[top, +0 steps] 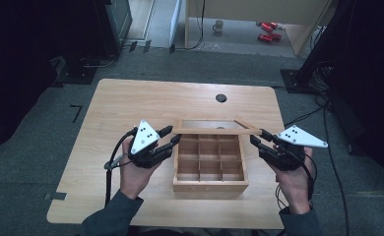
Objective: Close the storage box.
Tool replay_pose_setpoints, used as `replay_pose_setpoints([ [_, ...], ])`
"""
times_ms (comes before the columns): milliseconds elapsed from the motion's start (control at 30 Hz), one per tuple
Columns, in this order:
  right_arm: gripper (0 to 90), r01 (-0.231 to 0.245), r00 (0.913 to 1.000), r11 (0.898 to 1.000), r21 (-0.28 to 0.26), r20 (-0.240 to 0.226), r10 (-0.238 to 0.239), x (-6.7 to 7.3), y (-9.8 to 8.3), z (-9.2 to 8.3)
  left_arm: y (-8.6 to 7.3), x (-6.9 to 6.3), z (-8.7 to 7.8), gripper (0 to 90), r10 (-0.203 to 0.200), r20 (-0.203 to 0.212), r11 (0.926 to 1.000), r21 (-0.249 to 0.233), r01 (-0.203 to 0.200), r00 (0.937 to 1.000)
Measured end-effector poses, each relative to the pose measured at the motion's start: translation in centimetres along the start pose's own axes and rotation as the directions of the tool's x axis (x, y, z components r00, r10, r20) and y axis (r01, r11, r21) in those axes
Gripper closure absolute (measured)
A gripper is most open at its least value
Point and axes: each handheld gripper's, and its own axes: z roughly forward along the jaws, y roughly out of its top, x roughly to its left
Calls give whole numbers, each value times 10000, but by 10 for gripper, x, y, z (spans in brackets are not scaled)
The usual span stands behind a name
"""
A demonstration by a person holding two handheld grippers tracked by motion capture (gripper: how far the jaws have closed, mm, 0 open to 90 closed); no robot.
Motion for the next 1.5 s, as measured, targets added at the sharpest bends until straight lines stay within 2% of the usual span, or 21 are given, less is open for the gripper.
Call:
replay_pose_setpoints([
  [567,615,-96,9999,9999,-45,-99,96,6,-16,-9,-13,-10,-8,606,-38,48,10000,54,38,10000],
  [633,615,-86,9999,10000,-40,-101,86,7,-18,-8,-15,-11,-8,604,-139,92,9999,86,138,9999],
  [967,614,-8,10000,10000,44,33,8,12,-28,-10,-23,-17,-12,601,-117,78,9998,174,116,9999],
  [1300,614,-114,9999,9999,56,-50,114,14,-38,-11,-33,-21,-15,600,-394,182,9991,183,391,9991],
  [1500,614,-34,10000,10000,91,56,34,17,-42,-12,-37,-24,-14,600,-349,70,9992,208,347,9994],
])
